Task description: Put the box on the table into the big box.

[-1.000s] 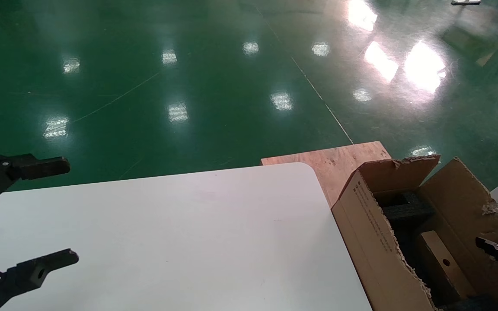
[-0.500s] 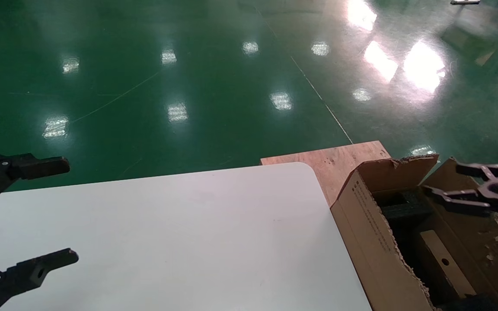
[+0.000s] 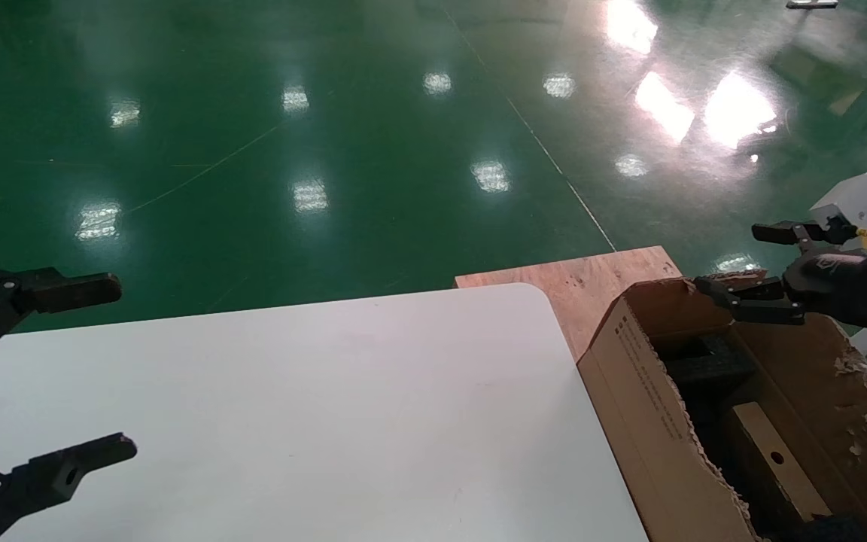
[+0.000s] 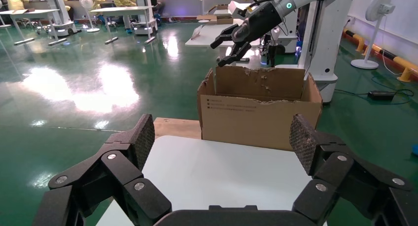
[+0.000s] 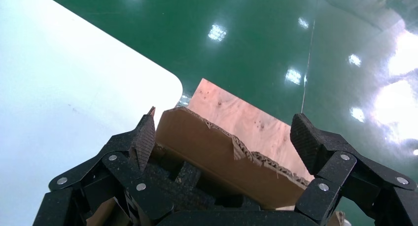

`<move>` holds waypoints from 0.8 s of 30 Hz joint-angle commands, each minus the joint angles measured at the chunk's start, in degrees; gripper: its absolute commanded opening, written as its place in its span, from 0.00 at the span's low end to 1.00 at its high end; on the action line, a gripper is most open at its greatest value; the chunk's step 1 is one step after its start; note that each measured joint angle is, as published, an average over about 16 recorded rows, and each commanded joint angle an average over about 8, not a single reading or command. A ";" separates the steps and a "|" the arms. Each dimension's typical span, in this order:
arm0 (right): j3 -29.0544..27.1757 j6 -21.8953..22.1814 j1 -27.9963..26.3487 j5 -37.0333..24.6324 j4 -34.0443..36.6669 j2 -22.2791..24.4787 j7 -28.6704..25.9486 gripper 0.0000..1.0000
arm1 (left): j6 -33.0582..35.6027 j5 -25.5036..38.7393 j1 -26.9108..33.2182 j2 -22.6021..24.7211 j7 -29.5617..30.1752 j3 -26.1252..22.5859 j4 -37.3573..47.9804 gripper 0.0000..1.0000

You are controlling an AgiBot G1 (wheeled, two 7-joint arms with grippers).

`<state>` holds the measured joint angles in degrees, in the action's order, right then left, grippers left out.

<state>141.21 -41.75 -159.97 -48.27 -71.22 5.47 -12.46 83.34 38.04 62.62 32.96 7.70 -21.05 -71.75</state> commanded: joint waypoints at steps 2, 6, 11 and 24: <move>0.07 0.82 0.20 -0.54 -0.39 -0.44 0.01 1.00 | 0.00 0.00 0.00 0.00 0.00 0.00 0.00 1.00; -0.68 -0.06 0.66 -0.22 0.00 -0.30 0.01 1.00 | 0.00 -0.01 0.00 0.00 0.00 0.00 0.00 1.00; -6.38 -2.17 5.10 0.18 -0.07 -2.07 0.10 1.00 | -0.01 -0.01 0.00 0.00 0.00 0.00 0.01 1.00; -33.13 -11.57 26.11 1.58 -0.58 -10.72 0.46 1.00 | 0.00 -0.01 0.00 0.00 0.00 0.00 0.01 1.00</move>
<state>108.11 -53.31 -133.89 -46.69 -71.80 -5.24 -12.00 83.34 38.02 62.62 32.95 7.70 -21.05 -71.74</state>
